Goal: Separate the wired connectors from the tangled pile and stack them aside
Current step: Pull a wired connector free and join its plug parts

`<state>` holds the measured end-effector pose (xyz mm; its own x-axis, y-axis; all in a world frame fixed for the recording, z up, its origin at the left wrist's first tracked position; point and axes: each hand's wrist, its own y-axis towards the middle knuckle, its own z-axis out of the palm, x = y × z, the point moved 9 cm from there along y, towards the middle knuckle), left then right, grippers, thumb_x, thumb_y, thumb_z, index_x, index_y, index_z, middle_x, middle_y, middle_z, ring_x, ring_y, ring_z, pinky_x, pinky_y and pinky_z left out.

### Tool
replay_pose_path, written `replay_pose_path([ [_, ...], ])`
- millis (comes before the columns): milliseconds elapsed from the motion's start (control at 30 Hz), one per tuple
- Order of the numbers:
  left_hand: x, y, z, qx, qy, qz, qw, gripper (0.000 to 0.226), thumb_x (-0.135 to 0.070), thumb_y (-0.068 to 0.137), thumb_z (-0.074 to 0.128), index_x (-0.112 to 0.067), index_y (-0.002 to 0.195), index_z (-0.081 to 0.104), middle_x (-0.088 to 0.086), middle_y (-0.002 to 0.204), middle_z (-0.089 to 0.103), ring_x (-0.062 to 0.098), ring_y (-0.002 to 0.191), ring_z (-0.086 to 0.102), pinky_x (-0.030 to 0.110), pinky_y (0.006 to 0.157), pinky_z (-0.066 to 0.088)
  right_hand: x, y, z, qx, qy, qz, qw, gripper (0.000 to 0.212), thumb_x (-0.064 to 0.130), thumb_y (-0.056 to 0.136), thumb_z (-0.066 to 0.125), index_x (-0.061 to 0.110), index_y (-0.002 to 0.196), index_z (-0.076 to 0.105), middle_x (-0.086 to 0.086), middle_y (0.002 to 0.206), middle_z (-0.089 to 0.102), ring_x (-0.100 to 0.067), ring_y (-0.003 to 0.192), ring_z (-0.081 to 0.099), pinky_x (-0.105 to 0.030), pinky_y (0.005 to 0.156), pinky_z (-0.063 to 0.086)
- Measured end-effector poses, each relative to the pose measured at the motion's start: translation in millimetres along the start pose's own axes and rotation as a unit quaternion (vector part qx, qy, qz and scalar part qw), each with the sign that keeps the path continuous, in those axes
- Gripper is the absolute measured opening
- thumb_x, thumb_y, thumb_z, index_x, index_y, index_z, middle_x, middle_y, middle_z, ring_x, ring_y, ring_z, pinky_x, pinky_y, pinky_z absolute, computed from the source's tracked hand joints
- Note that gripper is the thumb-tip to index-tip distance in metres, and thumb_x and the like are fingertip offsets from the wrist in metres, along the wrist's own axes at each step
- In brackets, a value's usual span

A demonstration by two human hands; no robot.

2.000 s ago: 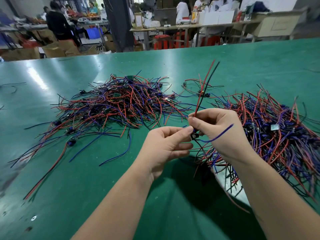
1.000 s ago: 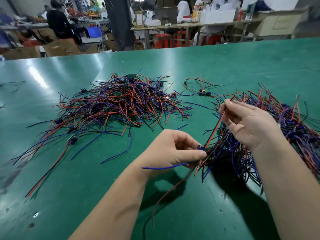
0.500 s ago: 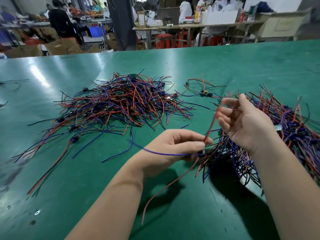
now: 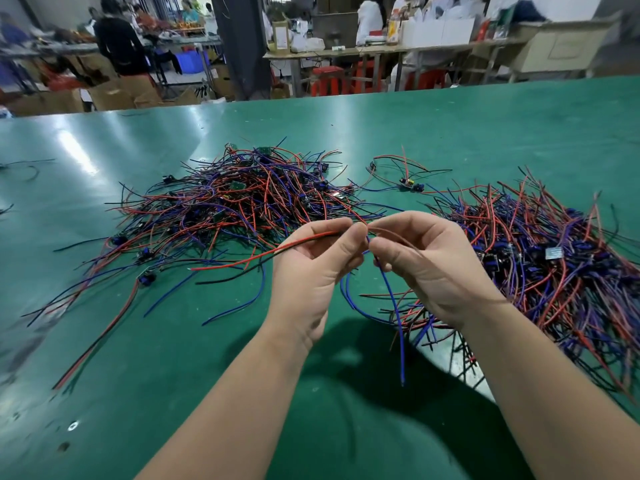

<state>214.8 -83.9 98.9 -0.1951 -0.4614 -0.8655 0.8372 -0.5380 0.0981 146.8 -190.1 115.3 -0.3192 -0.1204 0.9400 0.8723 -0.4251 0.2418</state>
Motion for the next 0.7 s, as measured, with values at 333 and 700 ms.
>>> replay_pose_path([
  [333,14,-3,-1,-0.028,-0.070,-0.092,0.993,0.031,-0.026,0.060,0.074,-0.015,0.087,0.065,0.003,0.080,0.073,0.006,0.051,0.065,0.018,0.047,0.051,8,-3,6,0.023,-0.019,-0.037,0.999,0.041,0.003,0.059,0.074,0.007,0.100,0.066,0.002,0.085,0.073,-0.008,0.077,0.065,-0.019,0.071,0.052],
  [700,3,-10,19,0.087,0.113,0.007,0.990,0.023,-0.018,0.066,0.075,-0.018,0.088,0.069,-0.004,0.076,0.073,0.009,0.064,0.068,0.018,0.054,0.051,-2,0,-19,-0.121,0.078,0.027,0.989,0.009,0.021,0.063,0.068,0.017,0.065,0.076,0.004,0.061,0.066,-0.004,0.055,0.058,-0.014,0.054,0.045],
])
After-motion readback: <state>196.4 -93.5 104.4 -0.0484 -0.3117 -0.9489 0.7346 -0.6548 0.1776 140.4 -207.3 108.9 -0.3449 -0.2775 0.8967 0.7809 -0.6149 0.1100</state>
